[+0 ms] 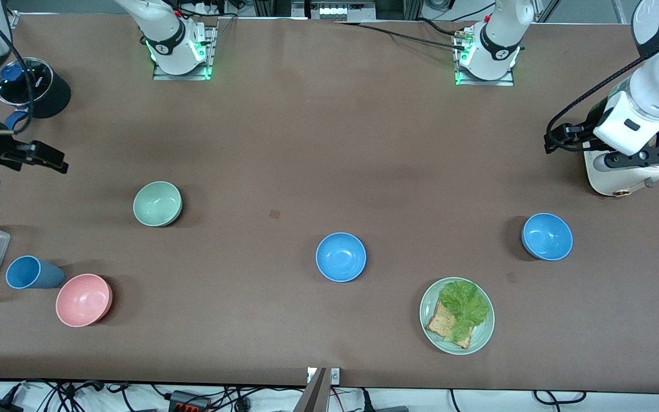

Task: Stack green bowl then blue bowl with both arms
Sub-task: 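Reach the right gripper down to the pale green bowl's rim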

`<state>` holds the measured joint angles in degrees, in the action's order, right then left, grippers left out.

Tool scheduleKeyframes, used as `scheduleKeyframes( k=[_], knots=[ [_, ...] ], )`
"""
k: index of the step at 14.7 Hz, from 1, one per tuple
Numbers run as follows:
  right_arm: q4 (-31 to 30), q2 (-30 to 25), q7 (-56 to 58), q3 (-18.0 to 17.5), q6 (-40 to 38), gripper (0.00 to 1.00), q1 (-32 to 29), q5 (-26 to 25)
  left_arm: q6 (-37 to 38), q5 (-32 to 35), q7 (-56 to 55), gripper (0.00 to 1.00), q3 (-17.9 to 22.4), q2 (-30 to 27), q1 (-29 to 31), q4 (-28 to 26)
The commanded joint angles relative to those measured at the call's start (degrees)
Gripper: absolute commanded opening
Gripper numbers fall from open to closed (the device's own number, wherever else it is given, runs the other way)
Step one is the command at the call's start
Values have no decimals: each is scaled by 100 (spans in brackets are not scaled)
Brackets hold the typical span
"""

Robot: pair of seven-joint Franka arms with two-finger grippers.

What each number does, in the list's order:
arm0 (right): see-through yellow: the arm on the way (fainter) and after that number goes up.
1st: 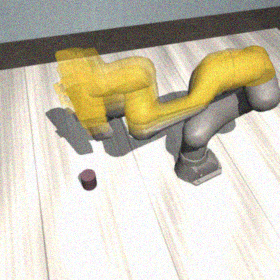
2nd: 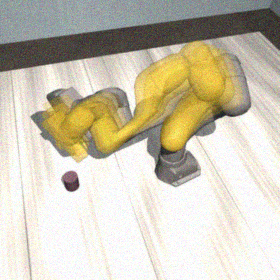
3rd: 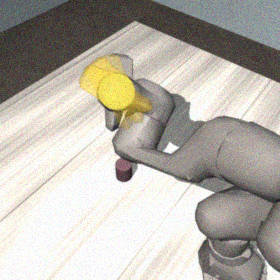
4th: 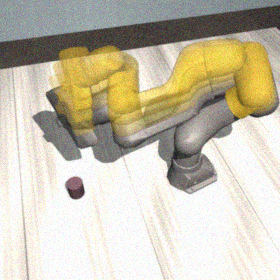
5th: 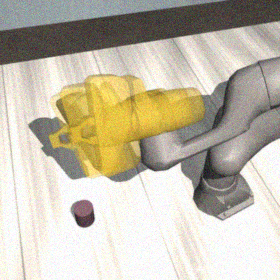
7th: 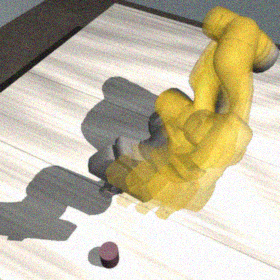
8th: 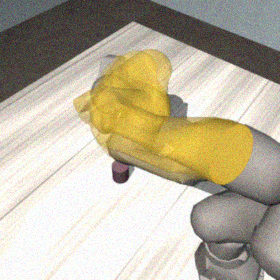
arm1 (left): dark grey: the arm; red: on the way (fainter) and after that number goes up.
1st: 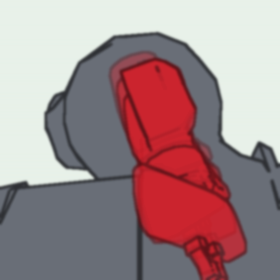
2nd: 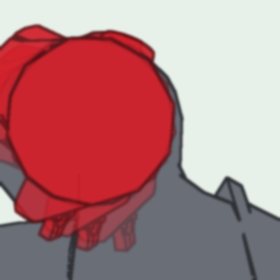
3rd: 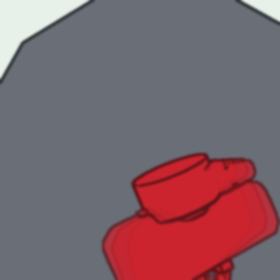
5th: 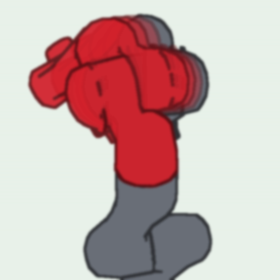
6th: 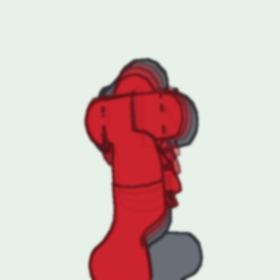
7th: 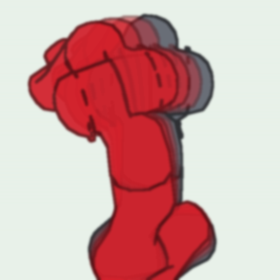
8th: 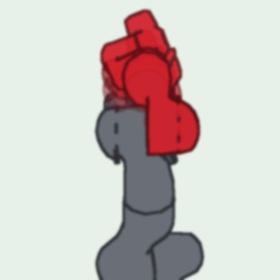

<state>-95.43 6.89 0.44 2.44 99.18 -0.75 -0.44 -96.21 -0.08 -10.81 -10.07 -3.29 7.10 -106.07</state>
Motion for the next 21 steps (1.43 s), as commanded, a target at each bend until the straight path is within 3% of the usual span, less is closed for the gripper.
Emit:
scheduleKeyframes(
  k=[1, 11, 17, 21],
  knots=[
    [-19, 452, 61, -51, 259, 100, -48, -88, 163, 17, 123, 100, -12, 74, 28, 174],
    [-45, 2289, 53, -59, 954, 100, -30, -79, 199, 8, 132, 100, -12, 83, 19, 174],
    [-107, 2765, 44, -68, 954, 98, 58, -17, 207, 8, 132, 100, -12, 92, 37, 174],
    [-449, 2765, 53, -68, 936, 66, 58, -9, 216, 8, 132, 100, -4, 92, 54, 165]
  ],
)
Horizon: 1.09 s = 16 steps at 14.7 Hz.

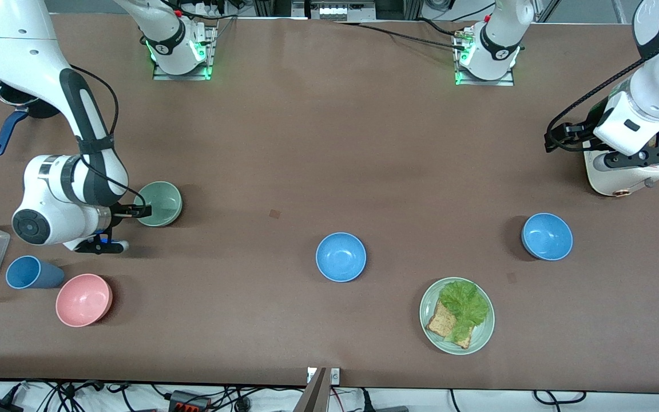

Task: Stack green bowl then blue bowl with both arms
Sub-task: 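Grasp the green bowl rim with the right gripper and lift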

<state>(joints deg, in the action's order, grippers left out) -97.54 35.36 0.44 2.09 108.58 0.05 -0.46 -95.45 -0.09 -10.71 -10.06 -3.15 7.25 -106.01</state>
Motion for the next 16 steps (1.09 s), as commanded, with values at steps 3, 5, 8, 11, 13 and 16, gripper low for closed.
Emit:
scheduleKeyframes(
  k=[3, 5, 8, 11, 13, 16],
  knots=[
    [-318, -90, 52, -33, -38, 43, -14, -7, 167, 9, 130, 100, -4, 78, 48, 160],
    [-301, -125, 148, -33, -82, 10, -23, 2, 167, 9, 156, 100, 48, 78, 74, 160],
    [-152, -152, 308, -86, -187, 0, -14, 37, 167, 9, 367, 100, 48, 87, 154, 160],
    [523, -231, 2, -445, -887, 0, 126, 54, 167, 9, 306, 100, 48, 130, 163, 160],
    [954, -222, -106, -805, -1241, 0, 476, 72, 132, 9, 358, 100, 57, 166, 163, 160],
    [1166, -161, -1138, -938, -1164, 0, 1320, 247, -34, 9, 359, 100, 57, 481, 320, 221]
  ],
)
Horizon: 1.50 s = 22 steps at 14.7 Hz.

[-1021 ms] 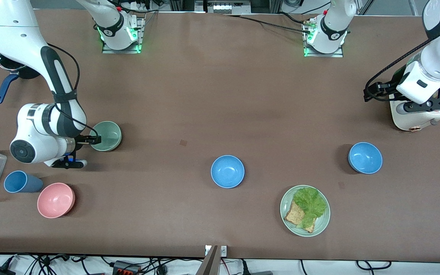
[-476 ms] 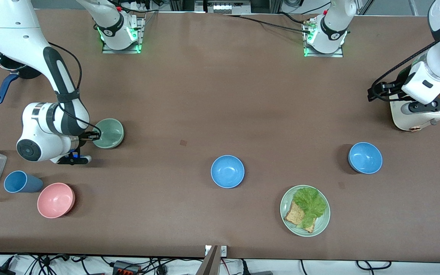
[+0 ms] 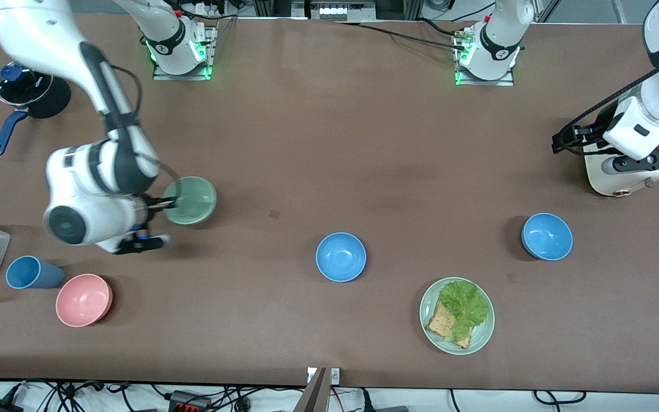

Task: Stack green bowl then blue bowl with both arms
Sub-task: 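Carry the green bowl toward table center while the left gripper reaches the blue bowl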

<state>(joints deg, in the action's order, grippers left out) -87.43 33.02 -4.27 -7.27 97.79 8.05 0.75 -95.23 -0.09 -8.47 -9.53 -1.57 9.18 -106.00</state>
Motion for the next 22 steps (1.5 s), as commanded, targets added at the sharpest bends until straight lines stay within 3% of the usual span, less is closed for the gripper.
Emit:
scheduleKeyframes(
  k=[1, 3, 6, 10, 16, 17, 18, 22],
  knots=[
    [182, 73, -1028, -37, -6, 0, 836, 188, -336, 43, 144, 100, 4, 490, 145, 185],
    [191, 151, -1801, -37, 275, 0, 1495, 415, -1116, 114, 371, 100, 4, 867, 363, 80],
    [182, 301, -2402, -37, 837, 0, 2076, 1294, -2103, 271, 767, 100, 4, 1571, 654, 62],
    [165, 643, -2842, -37, 1189, 0, 2613, 1366, -2991, 378, 1268, 100, 13, 2327, 874, 44],
    [164, 969, -3168, -37, 1586, 1, 2895, 1655, -3853, 527, 1884, 100, 21, 2803, 1129, -69],
    [173, 943, -3194, -37, 1586, 39, 2895, 1813, -3950, 536, 1893, 100, 13, 2855, 1164, -114],
    [191, 917, -3281, -37, 1568, 99, 2861, 1962, -4064, 536, 1902, 100, 13, 2882, 1225, -236],
    [217, 233, -3282, 216, 1498, 100, 2694, 1876, -4531, 536, 1911, 100, 4, 2943, 1322, -553]
  ],
)
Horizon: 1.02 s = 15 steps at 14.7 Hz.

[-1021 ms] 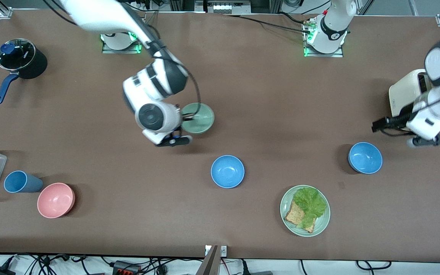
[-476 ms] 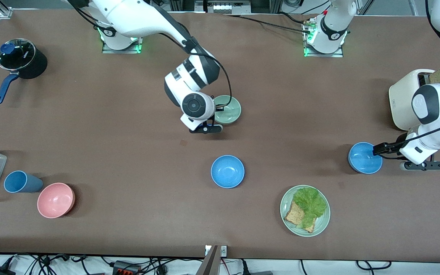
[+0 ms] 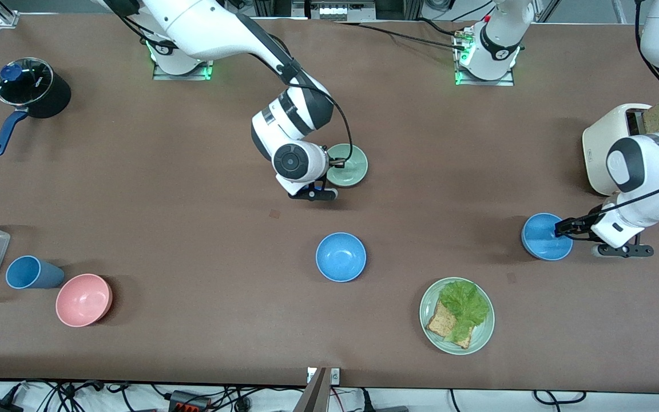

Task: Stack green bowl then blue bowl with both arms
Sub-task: 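Carry the green bowl toward table center while the left gripper reaches the blue bowl, then set down the green bowl while the left gripper lifts the blue bowl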

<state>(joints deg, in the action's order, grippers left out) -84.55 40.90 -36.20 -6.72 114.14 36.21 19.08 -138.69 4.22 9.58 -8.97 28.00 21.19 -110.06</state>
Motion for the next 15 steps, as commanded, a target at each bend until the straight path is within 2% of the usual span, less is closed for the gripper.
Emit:
scheduleKeyframes(
  k=[1, 2, 4, 6, 10, 11, 12, 13, 14, 15],
  knots=[
    [-71, -792, -45, 423, -155, 100, -167, -35, -271, 105, 157, 100, -52, -5, 183, -209],
    [-71, -986, -10, 626, -198, 100, -211, -79, -411, 105, 262, 100, -52, -5, 201, -279],
    [-71, -1303, 130, 925, -278, 100, -316, -577, -701, 105, 351, 91, -52, -5, 210, -472],
    [-71, -1584, 551, 997, -339, 100, -535, -1062, -738, 105, 351, 65, -52, 12, 210, -491],
    [-71, -1927, 939, 1023, -787, 100, -1273, -1160, -747, 105, 360, 27, -61, 118, 210, -447],
    [-71, -1972, 1035, 1023, -796, 100, -1431, -1256, -738, 105, 369, 23, -61, 118, 210, -447],
    [-71, -2068, 1141, 1023, -822, 100, -1563, -1284, -703, 105, 360, 14, -96, 109, 201, -447],
    [-71, -2112, 1290, 1023, -823, 100, -1669, -1284, -685, 105, 360, 8, -114, 101, 201, -447],
    [-71, -2113, 1439, 1041, -831, 100, -1792, -1240, -685, 105, 369, 8, -114, 92, 219, -464],
    [-71, -2113, 1484, 1041, -814, 100, -1924, -1231, -677, 105, 378, 2, -123, 48, 210, -482]
  ],
)
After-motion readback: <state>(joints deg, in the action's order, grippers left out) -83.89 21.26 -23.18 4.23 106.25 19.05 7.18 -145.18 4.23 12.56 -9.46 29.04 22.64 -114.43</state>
